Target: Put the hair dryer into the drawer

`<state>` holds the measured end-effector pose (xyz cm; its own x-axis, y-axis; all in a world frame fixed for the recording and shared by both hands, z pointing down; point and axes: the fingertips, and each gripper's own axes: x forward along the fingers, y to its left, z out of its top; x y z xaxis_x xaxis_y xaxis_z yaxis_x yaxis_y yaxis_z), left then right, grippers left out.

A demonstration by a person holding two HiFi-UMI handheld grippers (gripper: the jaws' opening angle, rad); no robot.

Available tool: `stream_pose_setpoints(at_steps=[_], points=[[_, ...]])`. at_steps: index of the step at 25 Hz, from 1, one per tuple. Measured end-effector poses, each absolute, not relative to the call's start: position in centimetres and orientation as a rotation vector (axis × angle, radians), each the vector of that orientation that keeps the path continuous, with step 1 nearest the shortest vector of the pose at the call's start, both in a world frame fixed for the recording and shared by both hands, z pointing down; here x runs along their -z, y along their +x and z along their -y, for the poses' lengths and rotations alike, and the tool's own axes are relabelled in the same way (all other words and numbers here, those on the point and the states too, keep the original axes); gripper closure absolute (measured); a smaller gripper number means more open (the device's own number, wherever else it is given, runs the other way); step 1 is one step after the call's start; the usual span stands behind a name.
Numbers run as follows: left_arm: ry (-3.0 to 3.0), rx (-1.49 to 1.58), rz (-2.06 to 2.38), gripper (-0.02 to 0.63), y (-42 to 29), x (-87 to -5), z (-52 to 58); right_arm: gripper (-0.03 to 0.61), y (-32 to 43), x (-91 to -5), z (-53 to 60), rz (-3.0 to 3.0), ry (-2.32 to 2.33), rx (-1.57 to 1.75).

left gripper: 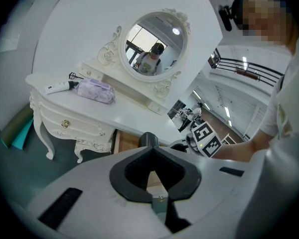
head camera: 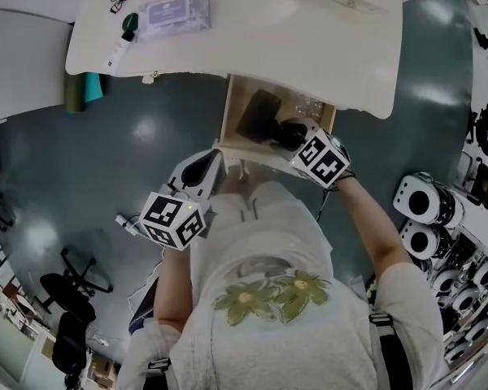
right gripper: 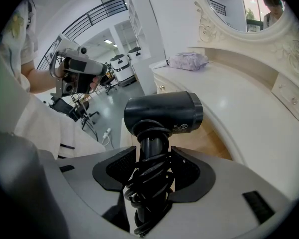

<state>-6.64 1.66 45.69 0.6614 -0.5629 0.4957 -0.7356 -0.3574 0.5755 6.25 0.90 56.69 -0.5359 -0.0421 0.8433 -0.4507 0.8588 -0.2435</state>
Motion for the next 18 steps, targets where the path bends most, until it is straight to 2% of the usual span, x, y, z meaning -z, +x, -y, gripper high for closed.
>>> stream_pose_setpoints(at_steps=[18], points=[[2.029,-0.28,0.994,0.603,-6.5,-47.2,-1.5,0.362,6.2,-58.7,-0.5,2.068,0.326,-0.536]])
